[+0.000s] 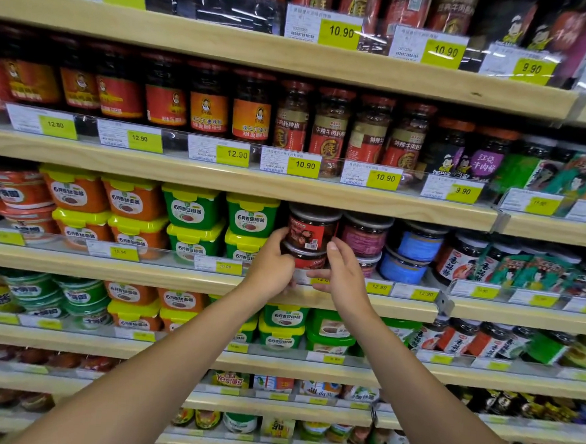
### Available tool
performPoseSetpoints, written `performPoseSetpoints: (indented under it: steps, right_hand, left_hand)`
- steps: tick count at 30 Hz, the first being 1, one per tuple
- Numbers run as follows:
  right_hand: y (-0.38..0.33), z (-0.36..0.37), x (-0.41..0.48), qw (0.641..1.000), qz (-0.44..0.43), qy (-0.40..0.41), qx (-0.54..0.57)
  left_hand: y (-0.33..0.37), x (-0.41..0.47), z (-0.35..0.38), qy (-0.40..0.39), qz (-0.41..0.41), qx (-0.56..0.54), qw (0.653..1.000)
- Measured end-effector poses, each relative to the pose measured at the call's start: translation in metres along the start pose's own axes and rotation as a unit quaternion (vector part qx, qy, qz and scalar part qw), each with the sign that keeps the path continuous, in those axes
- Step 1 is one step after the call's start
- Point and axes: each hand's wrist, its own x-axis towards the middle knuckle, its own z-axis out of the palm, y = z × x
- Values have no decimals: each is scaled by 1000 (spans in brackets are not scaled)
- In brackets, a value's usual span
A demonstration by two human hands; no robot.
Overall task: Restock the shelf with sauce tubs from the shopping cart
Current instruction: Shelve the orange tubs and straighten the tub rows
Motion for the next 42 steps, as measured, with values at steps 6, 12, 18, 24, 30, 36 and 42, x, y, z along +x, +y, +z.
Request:
performPoseSetpoints:
  steps: [6, 12, 18, 24, 30, 36, 42]
  right_hand:
    - [6, 6, -5, 1000, -18, 16, -11]
    - [-1, 4, -3, 999, 3, -33, 6]
    - [-6, 8, -3, 997, -21, 23, -69]
    - [2, 12, -1, 997, -46, 14, -66]
    - [0, 4, 4, 1000, -16, -12, -9]
    - [3, 6, 4, 996, -39, 34, -76]
    - [1, 3, 4, 998, -37, 7, -52]
  left_hand:
    - [18, 10, 0, -21, -10, 5, 1000]
    - [12, 7, 0, -15, 9, -8, 1000]
    - [6, 8, 5, 23, 40, -12, 999]
    - [22, 23, 6, -4, -21, -57, 998]
    - [0, 5, 8, 30, 38, -38, 998]
    - [9, 11, 9, 15, 38, -67, 997]
    - [13, 11, 8, -9, 14, -64, 998]
